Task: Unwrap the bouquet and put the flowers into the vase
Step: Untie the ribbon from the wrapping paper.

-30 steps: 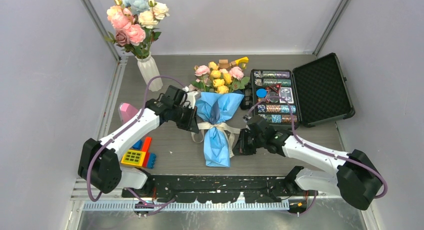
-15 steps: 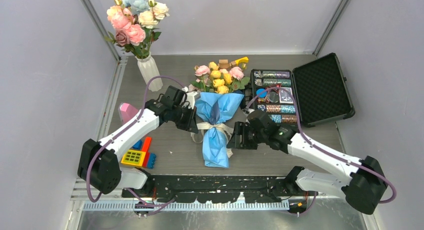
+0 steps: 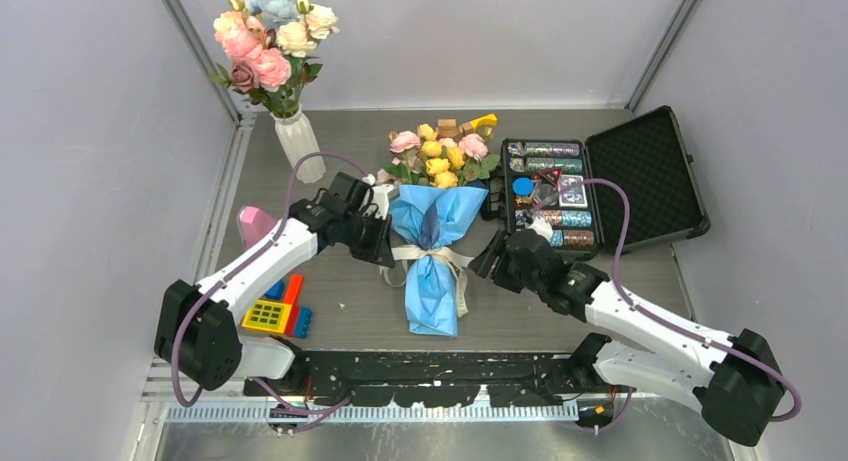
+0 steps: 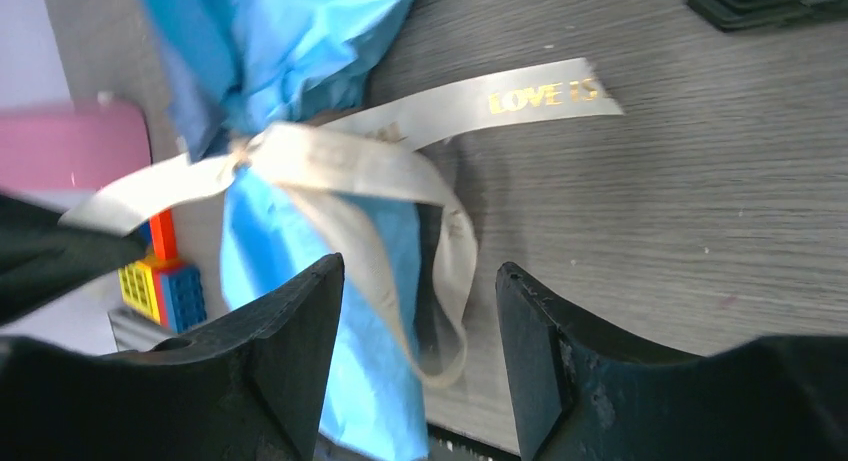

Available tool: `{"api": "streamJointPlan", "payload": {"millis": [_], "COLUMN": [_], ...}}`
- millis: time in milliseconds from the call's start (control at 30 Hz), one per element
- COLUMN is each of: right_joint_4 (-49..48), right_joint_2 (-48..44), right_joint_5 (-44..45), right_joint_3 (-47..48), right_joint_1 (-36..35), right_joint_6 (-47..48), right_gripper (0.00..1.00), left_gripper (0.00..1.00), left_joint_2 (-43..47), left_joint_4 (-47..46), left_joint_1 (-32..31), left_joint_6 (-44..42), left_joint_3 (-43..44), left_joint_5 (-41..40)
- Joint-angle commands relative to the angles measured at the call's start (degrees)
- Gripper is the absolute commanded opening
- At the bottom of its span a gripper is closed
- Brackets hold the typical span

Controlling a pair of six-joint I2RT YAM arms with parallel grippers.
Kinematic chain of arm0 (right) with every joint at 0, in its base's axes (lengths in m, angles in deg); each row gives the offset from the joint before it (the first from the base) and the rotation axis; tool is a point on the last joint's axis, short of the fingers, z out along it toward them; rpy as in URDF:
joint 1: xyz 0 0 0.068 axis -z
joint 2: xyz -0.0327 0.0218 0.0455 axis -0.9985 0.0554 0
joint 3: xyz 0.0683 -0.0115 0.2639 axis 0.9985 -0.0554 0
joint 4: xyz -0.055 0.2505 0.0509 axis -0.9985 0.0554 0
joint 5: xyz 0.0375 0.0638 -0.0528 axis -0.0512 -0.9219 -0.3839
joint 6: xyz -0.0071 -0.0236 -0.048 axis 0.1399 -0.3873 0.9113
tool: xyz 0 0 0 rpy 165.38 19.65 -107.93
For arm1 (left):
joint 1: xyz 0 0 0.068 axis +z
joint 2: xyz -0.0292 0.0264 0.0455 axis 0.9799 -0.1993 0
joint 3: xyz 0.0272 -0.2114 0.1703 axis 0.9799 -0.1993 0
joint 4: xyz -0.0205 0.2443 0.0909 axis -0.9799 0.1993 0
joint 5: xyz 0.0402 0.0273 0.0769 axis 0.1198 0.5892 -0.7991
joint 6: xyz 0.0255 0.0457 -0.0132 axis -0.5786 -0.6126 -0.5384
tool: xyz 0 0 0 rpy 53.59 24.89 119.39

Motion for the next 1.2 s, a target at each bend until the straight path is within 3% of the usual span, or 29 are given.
{"api": "streamJointPlan", "payload": {"millis": [0,167,467,1167], "right_joint_4": [-17.96,-29.45,-41.89,-42.06], "right_joint_2": [-0.33,4.53,14.51,24.36], "right_joint_5": [10.72,16.6,20.32,20.15], "right_joint_3": [-7.64,-11.81,-14.61,-12.35], "right_joint_1": [0.21,0.22,0.26,-5.42], "right_joint_6": [-14.46,-21.5,-31.38,-45.04], "right_gripper": [0.62,0.63,0.65,0.69], "left_gripper": [0.0,0.0,0.0,0.0], "left_joint_2": [2.13,2.15,2.11,0.83], "left_joint_4": [0.29,0.29,0.0,0.02], "left_joint_1": [0.32,0.32,0.32,0.27], "left_joint_6": [-1.22,-1.16,-0.96,-0.78], "left_joint_3": [-0.22,-0.13,-0.22,-0.05], "left_joint_5": [-0.18,0.25,0.92,1.5]}}
